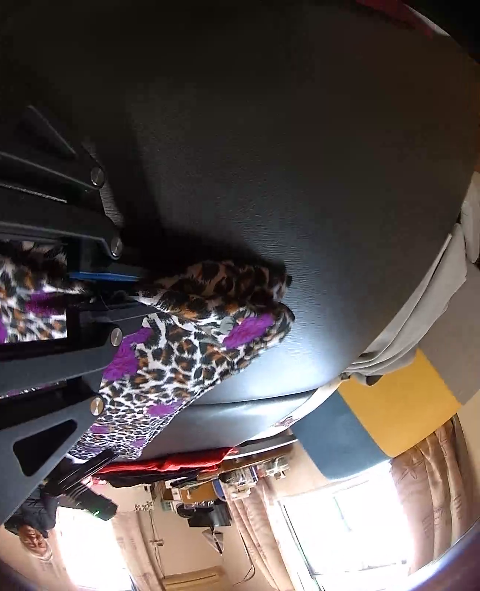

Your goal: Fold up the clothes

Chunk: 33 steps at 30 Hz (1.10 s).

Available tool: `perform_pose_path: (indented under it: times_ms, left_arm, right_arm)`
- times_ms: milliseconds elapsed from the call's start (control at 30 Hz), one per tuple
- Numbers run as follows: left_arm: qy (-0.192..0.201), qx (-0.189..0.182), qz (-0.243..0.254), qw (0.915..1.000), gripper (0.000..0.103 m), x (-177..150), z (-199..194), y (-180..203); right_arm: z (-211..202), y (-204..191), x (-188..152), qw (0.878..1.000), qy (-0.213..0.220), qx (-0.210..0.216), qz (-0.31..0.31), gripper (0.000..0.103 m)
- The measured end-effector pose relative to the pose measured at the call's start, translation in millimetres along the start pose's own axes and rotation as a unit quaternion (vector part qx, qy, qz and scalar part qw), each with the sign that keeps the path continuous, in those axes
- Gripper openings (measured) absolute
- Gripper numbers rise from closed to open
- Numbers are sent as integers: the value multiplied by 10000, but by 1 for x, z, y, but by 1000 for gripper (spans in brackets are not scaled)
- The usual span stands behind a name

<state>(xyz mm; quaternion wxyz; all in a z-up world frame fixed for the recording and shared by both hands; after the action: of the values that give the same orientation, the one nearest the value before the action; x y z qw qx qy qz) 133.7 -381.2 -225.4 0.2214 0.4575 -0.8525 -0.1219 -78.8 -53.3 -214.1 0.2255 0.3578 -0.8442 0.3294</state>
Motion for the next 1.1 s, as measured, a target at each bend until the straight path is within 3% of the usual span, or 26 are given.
perform_pose_path:
  times_ms: [167,333,433,533,633,800,1100]
  left_arm:
    - [62,54,250,9997,7,13,-16,7]
    - [33,5,245,9997,7,18,-29,12]
    - [23,-165,330,9993,7,14,-45,17]
    - [17,-590,332,9977,6,12,-63,38]
    - [60,-1202,162,9926,6,8,-85,62]
    - [159,-1829,-25,9830,6,-1,-109,104]
    - [101,-2104,344,9770,6,-44,-119,209]
  right_arm:
    - [-41,-47,-15,9866,-646,1210,-879,103]
    - [-47,-78,-30,9658,-1240,1743,-1468,103]
    - [-28,-63,-48,9579,-1786,1584,-1595,103]
    - [-5,-40,-67,9491,-2248,1192,-1857,103]
    - [-5,-39,-69,9512,-2139,1158,-1901,103]
    - [-11,-37,-75,9582,-1718,1137,-1987,103]
    - [-22,-30,-79,9671,-1044,1414,-1837,103]
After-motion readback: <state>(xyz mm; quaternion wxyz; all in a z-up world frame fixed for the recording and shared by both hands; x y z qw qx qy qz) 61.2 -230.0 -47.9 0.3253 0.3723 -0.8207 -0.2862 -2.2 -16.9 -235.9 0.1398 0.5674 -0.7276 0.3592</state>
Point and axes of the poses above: each gripper's, at about its wrist camera, not at the fingertips, and z roughly the way its jaws point, y to its right, x to its top, the point moved 9 cm from there along z, roughly the way its jaws point, and after that the axes turned 14 degrees about x, right-handed, at the moved point
